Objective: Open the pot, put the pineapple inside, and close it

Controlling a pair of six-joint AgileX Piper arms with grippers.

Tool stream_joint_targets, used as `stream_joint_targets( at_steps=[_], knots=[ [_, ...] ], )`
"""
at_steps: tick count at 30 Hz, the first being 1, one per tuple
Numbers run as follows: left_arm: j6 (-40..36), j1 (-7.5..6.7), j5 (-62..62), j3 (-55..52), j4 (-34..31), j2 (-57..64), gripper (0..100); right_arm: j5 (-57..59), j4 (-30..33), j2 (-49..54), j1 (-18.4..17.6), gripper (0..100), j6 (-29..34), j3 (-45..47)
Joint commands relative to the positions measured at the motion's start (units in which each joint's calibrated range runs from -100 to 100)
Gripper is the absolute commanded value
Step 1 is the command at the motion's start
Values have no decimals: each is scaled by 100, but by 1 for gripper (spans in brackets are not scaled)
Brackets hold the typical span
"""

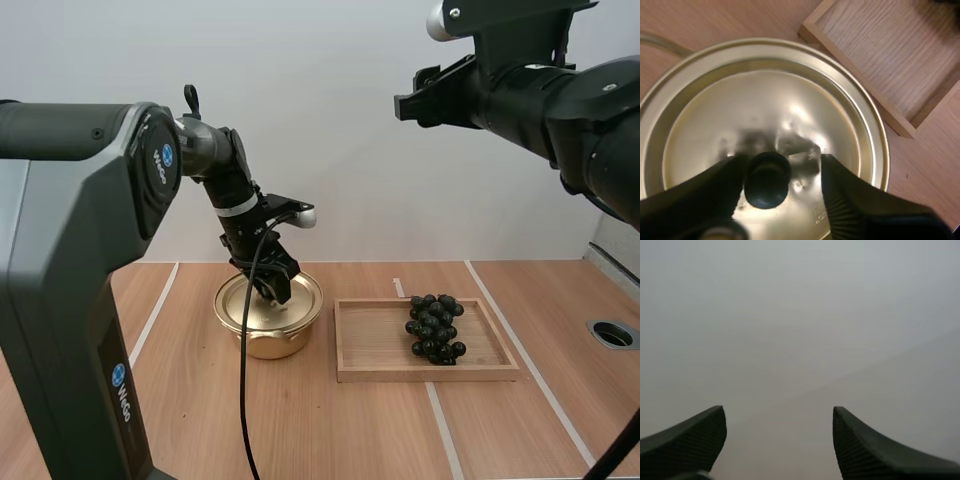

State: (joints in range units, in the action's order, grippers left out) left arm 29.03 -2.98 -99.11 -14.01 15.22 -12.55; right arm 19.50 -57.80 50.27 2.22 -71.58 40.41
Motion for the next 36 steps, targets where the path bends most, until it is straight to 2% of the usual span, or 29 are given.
stream_joint_targets(
  at_steps=[1, 9, 14, 17, 22, 25, 28, 29, 30, 33, 36],
  knots=[
    [85, -18, -89, -24, 46, -22, 100, 190, -14, 30, 16, 100, 6, 17],
    [8, -18, -89, 465, 46, 200, 100, 240, 62, 30, 16, 100, 6, 17],
    [-718, 30, -89, 889, 101, 701, 100, 204, 201, 30, 16, 100, 6, 17],
    [-718, 142, 1120, 818, 611, 1244, 100, 115, 169, 57, 16, 100, 6, 17],
    [-313, 471, 3683, 276, 2126, 2602, 100, -15, 156, 36, 16, 100, 233, 17],
    [-255, 629, 4957, -168, 2250, 3519, 100, 396, 348, -3, 16, 100, 233, 17],
    [-255, 732, 5402, -530, 2250, 4246, 100, 695, 374, -43, 16, 100, 233, 17],
    [-255, 837, 5621, -926, 2250, 4841, 100, 984, 374, -125, 16, 100, 233, 17],
    [-255, 874, 5688, -1082, 2250, 5172, 100, 1268, 374, -212, 16, 100, 233, 17],
    [-255, 959, 5919, -1676, 2264, 6075, 100, 1660, 374, -272, 16, 100, 233, 17],
    [-255, 959, 5996, -2206, 2336, 6964, 100, 1953, 368, -272, 16, 100, 233, 17]
  ],
)
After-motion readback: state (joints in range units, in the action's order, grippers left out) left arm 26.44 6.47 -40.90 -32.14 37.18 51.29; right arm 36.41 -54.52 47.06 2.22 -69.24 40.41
